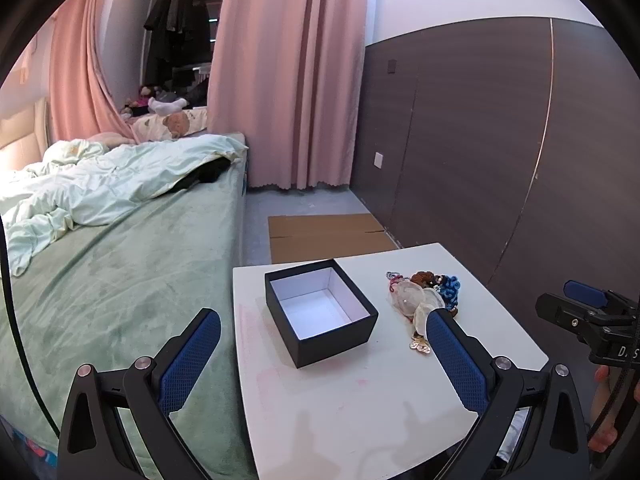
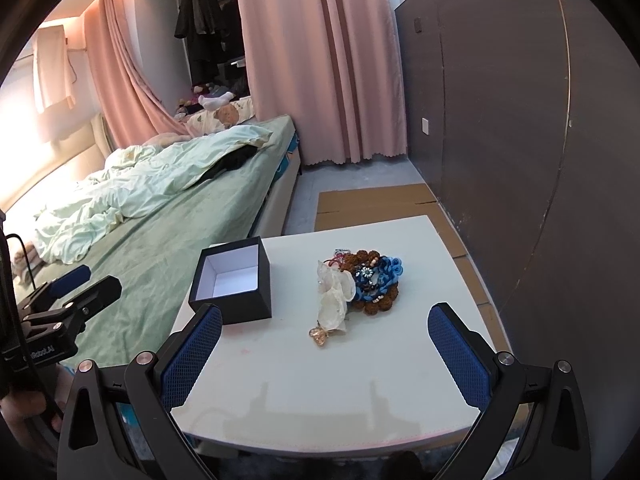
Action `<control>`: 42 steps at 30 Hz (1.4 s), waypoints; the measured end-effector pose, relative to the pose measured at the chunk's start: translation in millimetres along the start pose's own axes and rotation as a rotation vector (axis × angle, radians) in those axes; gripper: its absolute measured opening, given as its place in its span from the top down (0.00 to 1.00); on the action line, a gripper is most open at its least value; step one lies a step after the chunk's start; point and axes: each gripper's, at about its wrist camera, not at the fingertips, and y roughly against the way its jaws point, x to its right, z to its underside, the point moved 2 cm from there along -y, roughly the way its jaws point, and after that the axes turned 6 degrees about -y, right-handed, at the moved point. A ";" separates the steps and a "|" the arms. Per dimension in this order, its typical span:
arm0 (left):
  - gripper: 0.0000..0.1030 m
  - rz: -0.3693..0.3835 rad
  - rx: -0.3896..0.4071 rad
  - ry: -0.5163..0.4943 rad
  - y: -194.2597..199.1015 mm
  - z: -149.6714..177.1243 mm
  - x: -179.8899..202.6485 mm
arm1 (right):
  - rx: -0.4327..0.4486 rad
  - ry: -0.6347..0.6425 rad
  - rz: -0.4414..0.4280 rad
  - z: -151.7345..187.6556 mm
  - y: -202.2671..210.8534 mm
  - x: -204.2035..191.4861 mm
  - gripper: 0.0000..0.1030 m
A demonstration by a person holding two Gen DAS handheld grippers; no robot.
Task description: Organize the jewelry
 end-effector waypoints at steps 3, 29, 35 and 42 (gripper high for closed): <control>0.00 0.000 0.004 -0.002 0.9 1.3 -0.6 | 0.001 -0.003 0.001 -1.5 0.3 2.1 0.00; 0.00 -0.002 0.062 0.020 6.6 3.2 9.6 | 0.025 -0.016 0.017 1.0 12.8 4.7 0.00; 0.00 0.040 0.048 0.016 -6.4 1.4 22.1 | 0.019 -0.062 0.040 -0.1 12.0 18.8 0.00; 0.00 0.093 0.033 -0.031 -27.4 -6.7 43.0 | -0.003 -0.197 0.057 -8.3 -1.1 58.2 0.00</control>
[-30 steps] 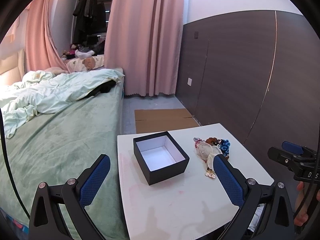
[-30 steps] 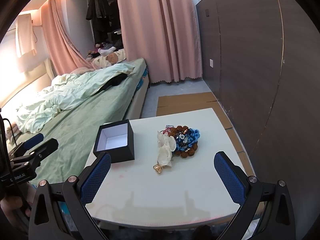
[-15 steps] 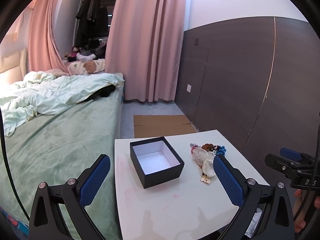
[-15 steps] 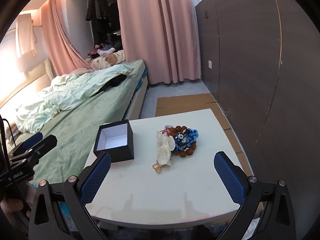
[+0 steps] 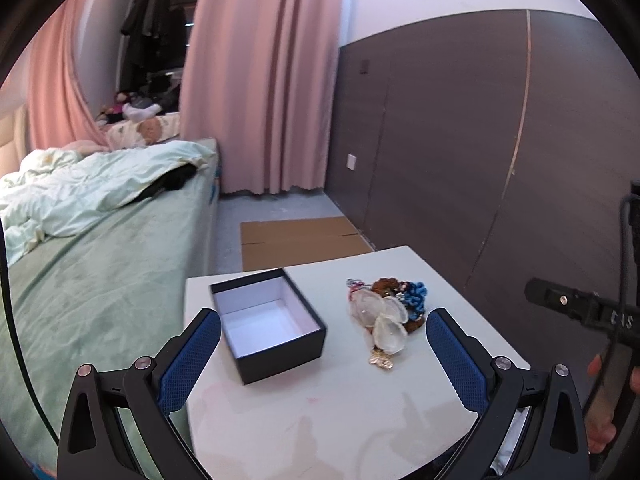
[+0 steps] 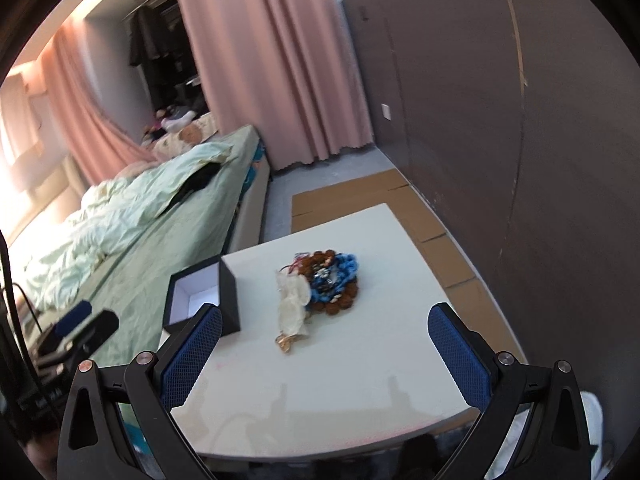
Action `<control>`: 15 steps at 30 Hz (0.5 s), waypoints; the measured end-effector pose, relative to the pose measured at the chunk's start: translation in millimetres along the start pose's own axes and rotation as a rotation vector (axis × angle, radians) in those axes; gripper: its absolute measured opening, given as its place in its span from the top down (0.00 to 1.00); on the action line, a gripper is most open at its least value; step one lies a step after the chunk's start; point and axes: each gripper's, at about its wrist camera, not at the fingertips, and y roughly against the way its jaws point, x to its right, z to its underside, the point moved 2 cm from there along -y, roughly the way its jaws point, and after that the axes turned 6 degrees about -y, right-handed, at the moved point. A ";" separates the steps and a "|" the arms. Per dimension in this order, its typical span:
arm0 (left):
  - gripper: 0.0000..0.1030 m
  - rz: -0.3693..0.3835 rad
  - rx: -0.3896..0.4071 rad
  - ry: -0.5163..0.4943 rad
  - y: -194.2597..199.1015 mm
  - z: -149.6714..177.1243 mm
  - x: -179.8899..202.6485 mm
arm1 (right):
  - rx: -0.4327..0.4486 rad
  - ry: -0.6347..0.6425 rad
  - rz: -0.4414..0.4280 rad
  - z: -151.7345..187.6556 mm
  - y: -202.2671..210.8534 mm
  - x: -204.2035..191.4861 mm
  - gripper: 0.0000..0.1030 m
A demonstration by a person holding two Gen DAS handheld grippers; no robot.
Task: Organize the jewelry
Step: 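Grasp the white translucent pendant with the left gripper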
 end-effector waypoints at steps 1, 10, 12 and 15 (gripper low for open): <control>0.01 0.007 -0.001 -0.004 -3.0 -0.3 1.5 | -0.002 -0.018 0.000 -2.6 -3.2 5.2 0.00; 0.18 0.104 -0.091 -0.015 -49.1 2.4 13.8 | -0.056 -0.170 0.014 -16.0 -30.7 36.0 0.09; 0.19 0.125 -0.106 -0.007 -58.7 2.8 17.9 | -0.069 -0.218 0.006 -17.3 -37.4 42.2 0.16; 0.23 0.144 -0.138 -0.006 -72.8 5.9 26.0 | -0.093 -0.258 -0.008 -18.3 -47.0 45.7 0.20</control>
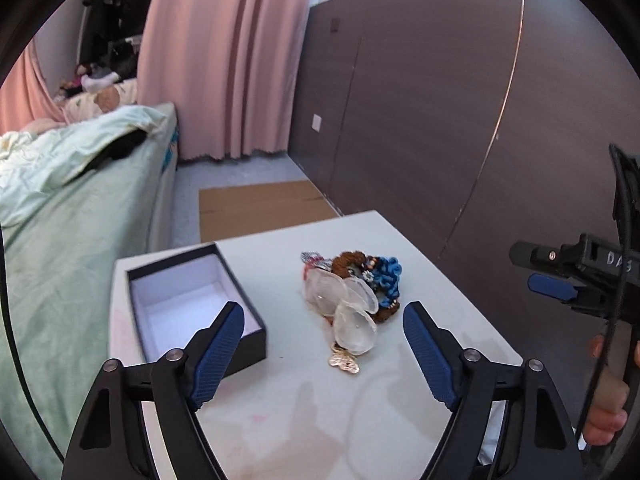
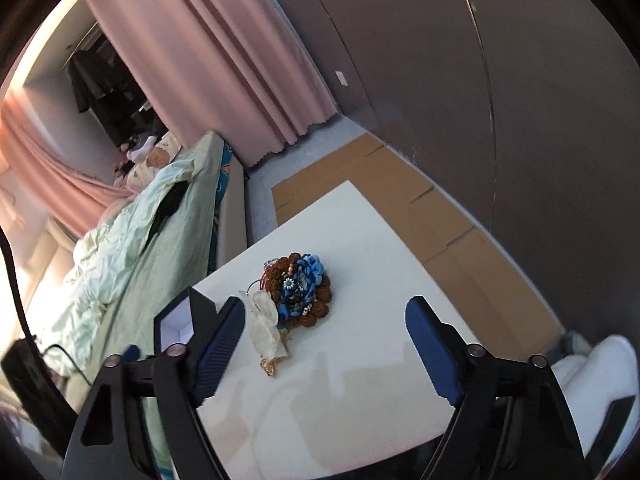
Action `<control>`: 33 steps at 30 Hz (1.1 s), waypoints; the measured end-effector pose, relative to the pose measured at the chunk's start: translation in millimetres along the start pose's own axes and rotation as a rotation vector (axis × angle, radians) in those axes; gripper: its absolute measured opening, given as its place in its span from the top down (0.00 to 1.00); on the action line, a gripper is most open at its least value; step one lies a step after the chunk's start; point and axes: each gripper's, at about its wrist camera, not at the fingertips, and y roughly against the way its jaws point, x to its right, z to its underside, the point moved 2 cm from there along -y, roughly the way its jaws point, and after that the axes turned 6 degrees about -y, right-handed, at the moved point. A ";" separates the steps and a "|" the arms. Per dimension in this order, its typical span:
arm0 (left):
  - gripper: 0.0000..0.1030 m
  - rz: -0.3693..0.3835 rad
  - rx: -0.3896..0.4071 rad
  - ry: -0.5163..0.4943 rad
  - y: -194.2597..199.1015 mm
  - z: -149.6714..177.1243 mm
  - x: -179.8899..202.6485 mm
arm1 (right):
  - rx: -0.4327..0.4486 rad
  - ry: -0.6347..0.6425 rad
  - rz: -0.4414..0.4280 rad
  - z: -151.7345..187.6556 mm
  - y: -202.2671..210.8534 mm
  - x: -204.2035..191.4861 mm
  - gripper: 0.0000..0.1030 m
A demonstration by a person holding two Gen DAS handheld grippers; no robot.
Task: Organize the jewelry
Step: 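Grasp the white translucent pendant with the left gripper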
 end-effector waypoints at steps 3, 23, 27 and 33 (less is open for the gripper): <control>0.26 0.013 -0.029 -0.014 -15.8 0.7 7.6 | -0.026 -0.035 -0.030 -2.7 -8.7 2.5 0.21; 0.54 0.110 -0.202 -0.056 -109.4 4.5 30.1 | -0.121 -0.251 -0.067 -23.0 -67.5 18.3 0.43; 0.91 0.112 -0.233 -0.051 -120.7 8.5 27.4 | -0.148 -0.278 -0.076 -22.3 -77.2 21.0 0.43; 0.92 0.116 -0.157 -0.017 -99.0 -2.9 17.6 | -0.207 -0.294 -0.096 -17.0 -93.7 19.2 0.55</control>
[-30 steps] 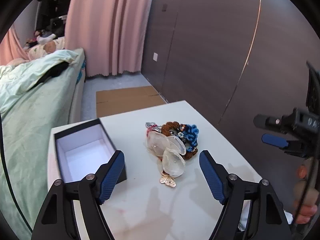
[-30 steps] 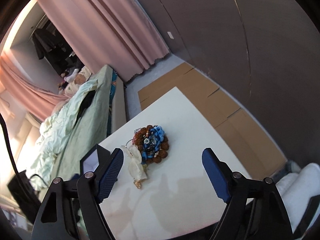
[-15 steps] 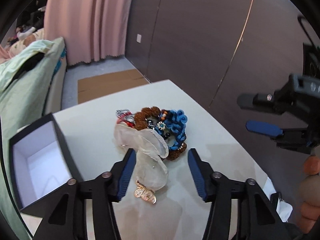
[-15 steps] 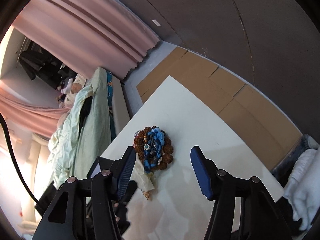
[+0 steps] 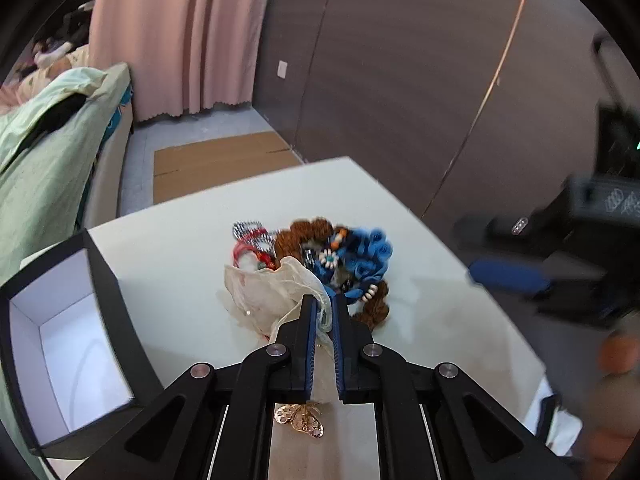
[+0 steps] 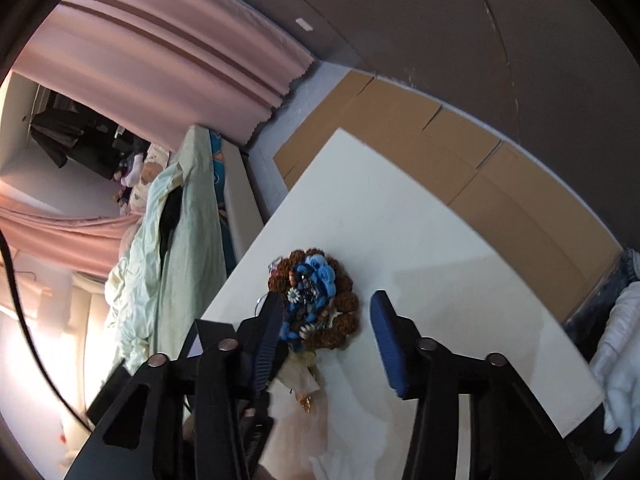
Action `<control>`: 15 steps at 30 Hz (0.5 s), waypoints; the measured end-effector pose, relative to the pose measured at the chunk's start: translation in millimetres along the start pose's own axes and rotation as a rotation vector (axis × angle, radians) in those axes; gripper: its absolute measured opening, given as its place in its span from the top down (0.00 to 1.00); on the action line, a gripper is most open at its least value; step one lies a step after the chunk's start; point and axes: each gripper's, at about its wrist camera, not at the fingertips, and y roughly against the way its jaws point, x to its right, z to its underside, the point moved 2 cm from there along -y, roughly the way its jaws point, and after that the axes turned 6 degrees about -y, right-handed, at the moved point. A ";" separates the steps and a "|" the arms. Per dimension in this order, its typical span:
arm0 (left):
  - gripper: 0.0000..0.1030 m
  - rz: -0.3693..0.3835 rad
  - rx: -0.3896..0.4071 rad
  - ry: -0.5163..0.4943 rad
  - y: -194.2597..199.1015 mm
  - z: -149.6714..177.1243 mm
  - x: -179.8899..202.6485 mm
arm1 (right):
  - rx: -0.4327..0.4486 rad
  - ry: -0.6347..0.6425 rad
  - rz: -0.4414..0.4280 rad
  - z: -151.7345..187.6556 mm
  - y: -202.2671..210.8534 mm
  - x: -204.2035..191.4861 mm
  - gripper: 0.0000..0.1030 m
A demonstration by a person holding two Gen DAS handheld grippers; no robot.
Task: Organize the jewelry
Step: 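Grasp the white translucent pendant with the left gripper, then drop white pendant in box with left gripper while right gripper grasps blue strand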
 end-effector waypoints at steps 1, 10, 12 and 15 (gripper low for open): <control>0.92 -0.001 0.009 0.009 3.7 -1.4 -2.1 | -0.009 -0.005 0.000 1.1 -3.5 0.2 0.55; 0.99 0.037 0.066 0.068 33.9 -9.8 -19.5 | -0.093 -0.008 -0.017 10.1 -35.0 -7.6 0.57; 0.99 0.036 0.068 0.077 35.0 -11.7 -22.9 | -0.119 -0.012 -0.024 15.0 -44.3 -12.2 0.57; 0.99 0.034 0.080 0.096 39.8 -11.7 -30.6 | -0.141 -0.018 -0.012 21.0 -55.9 -14.4 0.57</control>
